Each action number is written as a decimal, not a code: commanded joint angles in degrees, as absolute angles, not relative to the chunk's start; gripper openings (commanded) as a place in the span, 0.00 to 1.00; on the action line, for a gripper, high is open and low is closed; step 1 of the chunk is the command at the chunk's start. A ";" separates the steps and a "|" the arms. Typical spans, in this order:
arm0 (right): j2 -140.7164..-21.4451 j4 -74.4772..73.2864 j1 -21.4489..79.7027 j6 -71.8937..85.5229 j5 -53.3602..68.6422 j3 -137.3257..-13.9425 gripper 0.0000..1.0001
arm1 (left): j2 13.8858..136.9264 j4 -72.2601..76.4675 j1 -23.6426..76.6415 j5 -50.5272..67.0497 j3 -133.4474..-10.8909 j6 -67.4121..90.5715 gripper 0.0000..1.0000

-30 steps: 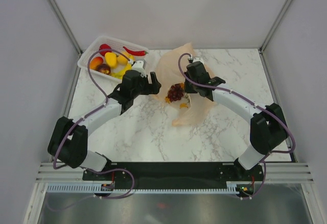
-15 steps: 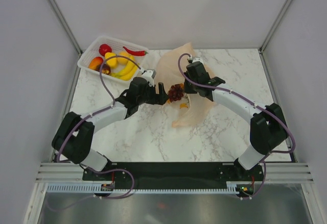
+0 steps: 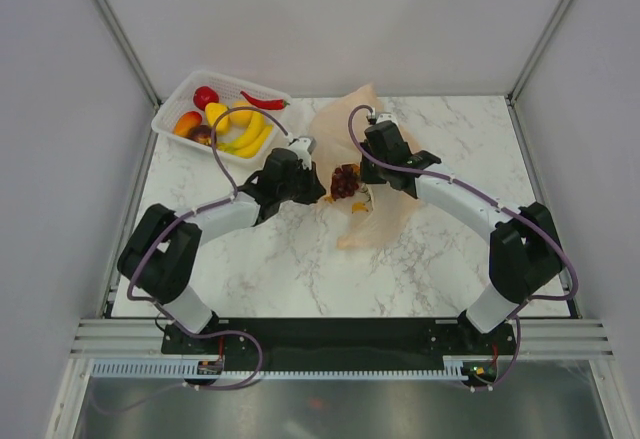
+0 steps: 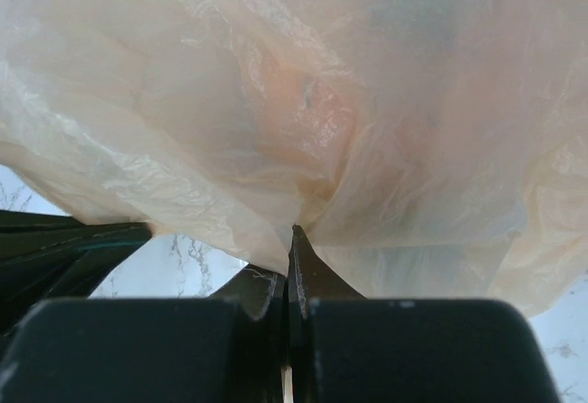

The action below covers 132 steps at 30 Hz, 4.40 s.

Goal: Place the fake fruits into the plastic bag and tie a complex knot
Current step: Adjust the plastic bag at the center of the board, then pick up the fake fruit from the bin.

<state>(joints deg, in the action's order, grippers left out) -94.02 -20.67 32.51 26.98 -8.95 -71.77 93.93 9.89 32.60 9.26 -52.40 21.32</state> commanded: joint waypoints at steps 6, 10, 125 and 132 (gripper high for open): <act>-93.69 -24.61 33.84 24.43 -17.41 -75.40 0.00 | 83.76 -5.70 28.23 21.95 -62.12 18.72 0.02; -94.13 -25.93 33.84 24.35 -16.70 -76.64 0.00 | 81.48 -10.71 26.11 27.42 -66.26 18.46 0.02; -91.23 -32.08 38.23 20.39 -12.74 -83.41 0.00 | 107.37 -14.77 -2.02 0.00 -104.79 13.78 0.26; -91.58 -31.90 38.23 20.65 -11.43 -83.94 0.00 | 84.34 -10.20 3.23 7.21 -77.45 20.30 0.26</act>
